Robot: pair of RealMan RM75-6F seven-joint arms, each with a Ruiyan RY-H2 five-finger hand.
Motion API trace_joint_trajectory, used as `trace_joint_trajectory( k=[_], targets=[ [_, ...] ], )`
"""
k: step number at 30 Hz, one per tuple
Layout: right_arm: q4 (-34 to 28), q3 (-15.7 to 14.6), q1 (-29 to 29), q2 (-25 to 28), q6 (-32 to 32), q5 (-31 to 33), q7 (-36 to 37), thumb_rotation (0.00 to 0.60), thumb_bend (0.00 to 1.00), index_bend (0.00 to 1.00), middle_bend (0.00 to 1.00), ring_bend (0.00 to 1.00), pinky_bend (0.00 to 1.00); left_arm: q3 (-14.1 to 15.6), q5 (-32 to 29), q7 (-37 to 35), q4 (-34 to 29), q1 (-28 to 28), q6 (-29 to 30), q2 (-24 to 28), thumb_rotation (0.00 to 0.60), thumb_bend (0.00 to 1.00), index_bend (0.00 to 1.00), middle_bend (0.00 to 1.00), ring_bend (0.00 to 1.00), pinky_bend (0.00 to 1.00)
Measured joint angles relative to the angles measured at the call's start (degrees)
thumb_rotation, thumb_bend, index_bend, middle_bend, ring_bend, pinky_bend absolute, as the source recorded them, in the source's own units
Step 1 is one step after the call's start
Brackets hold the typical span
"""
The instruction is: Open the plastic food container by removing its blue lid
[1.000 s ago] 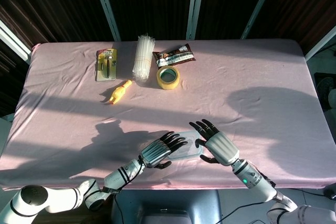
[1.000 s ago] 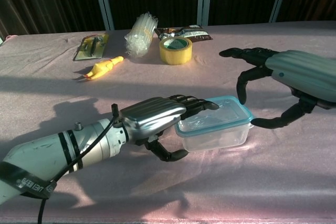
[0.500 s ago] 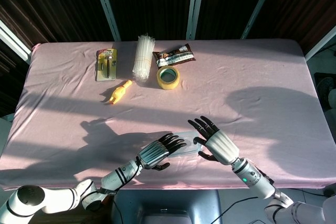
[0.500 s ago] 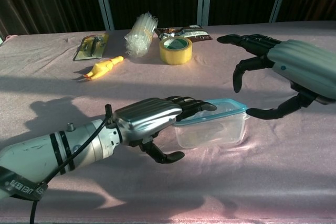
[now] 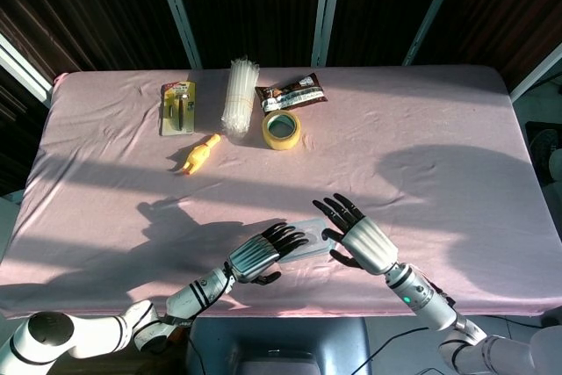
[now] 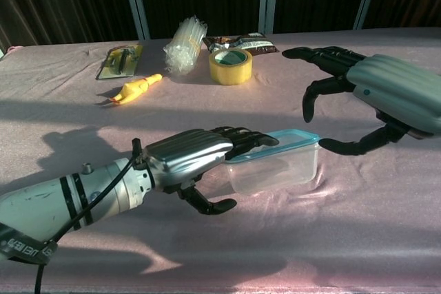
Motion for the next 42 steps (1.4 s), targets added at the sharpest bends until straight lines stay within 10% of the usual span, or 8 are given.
trace_joint_trajectory(
  k=[25,42],
  targets=[
    [0.4,0.9,2.0,-1.8,-2.5,1.5,-1.9,0.600,0.41,0.60,0.10,0.00,0.00,1.3,3.3,-1.5,1.8,0.8,4.1,-0.4,0.600,0.33,0.00,0.08,0.02,0.09],
    [-2.7,0.4,2.5,-1.5,-3.3,1.4,-6.1,0.600,0.45,0.77,0.14,0.00,0.00,0.6,4.1,-1.5,1.4,1.1,6.8,0.7,0.600,0.33,0.00,0.06,0.00,0.06]
  ],
)
